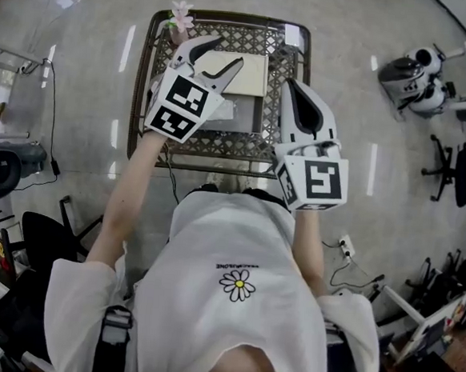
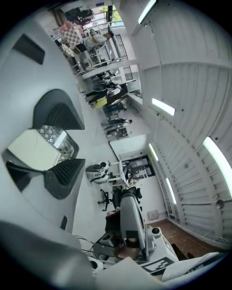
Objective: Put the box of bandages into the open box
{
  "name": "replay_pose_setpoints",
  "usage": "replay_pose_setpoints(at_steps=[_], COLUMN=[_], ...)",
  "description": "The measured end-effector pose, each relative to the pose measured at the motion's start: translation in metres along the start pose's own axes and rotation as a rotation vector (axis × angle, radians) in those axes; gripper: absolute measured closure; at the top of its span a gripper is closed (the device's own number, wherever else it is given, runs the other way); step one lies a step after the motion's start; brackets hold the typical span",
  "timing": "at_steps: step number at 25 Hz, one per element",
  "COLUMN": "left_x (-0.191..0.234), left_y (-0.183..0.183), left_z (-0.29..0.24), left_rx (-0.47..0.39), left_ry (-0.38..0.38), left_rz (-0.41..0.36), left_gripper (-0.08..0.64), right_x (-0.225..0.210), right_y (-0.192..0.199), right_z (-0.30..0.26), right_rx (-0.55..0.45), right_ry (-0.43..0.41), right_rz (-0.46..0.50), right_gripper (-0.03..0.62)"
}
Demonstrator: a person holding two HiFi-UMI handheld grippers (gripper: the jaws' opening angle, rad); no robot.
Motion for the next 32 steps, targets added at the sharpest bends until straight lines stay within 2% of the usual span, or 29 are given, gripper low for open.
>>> replay_pose_setpoints(at_steps=[3, 5, 7, 9, 12, 14, 17, 18, 23, 27, 32], left_x=[-0.004, -0.006, -0.008, -0.012, -0.019, -0.024, -0.029, -0.031, -0.045, -0.052, -0.058], left_y=[-0.011, -0.016, -0.018, -0.017, -0.01, -0.002, 0.011, 0.016, 0.027, 0.034, 0.035], left_z=[0.018, 0.033, 0.049, 0.063, 0.081, 0.088, 0.095, 0.098, 0.105, 0.106, 0.107], left_rx=[-0.112, -0.198, -0.275, -0.327, -0.41, -0.424, -0.438, -0.448, -0.438, -0.428, -0.425], left_ry=[-0.048, -0.116, -0.226, -0.316, -0.377, -0.399, -0.425, -0.435, -0.432, -0.423, -0.43], left_rz=[0.001, 0.005, -0.005, -0.002, 0.063, 0.13, 0.287, 0.307, 0.279, 0.312, 0.32], left_gripper=[0.341, 0.355, 0.415, 0.444, 0.517, 0.532, 0.532, 0.532, 0.538, 0.538, 0.538], right_x=[0.003, 0.005, 0.007, 0.009, 0.01, 0.012, 0.015, 0.017, 0.025, 0.027, 0.024], right_y=[-0.01, -0.014, -0.014, -0.012, -0.006, -0.001, 0.006, 0.009, 0.018, 0.019, 0.023], right_z=[0.0, -0.001, -0.002, -0.003, -0.004, -0.005, -0.004, -0.003, -0.002, 0.001, 0.004], right_rx=[-0.031, -0.052, -0.061, -0.051, -0.029, -0.03, -0.02, -0.015, -0.002, -0.032, -0.032], right_ry=[-0.005, -0.001, 0.009, 0.017, 0.002, -0.011, -0.011, -0.011, -0.014, -0.004, 0.007], right_rz=[0.02, 0.038, 0.058, 0.063, 0.03, 0.017, 0.004, -0.005, -0.025, -0.02, -0.037], right_gripper=[0.561, 0.561, 0.561, 0.563, 0.563, 0.561, 0.561, 0.561, 0.561, 0.561, 0.563])
Point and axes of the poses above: the fingertips, and each gripper's own axes: z backward along the fingers, x to its left, y out of its underside, the point moved 10 cm from there along z, backward along the fingers, and after that the axes turned 6 degrees about z, right-handed, at the moved point
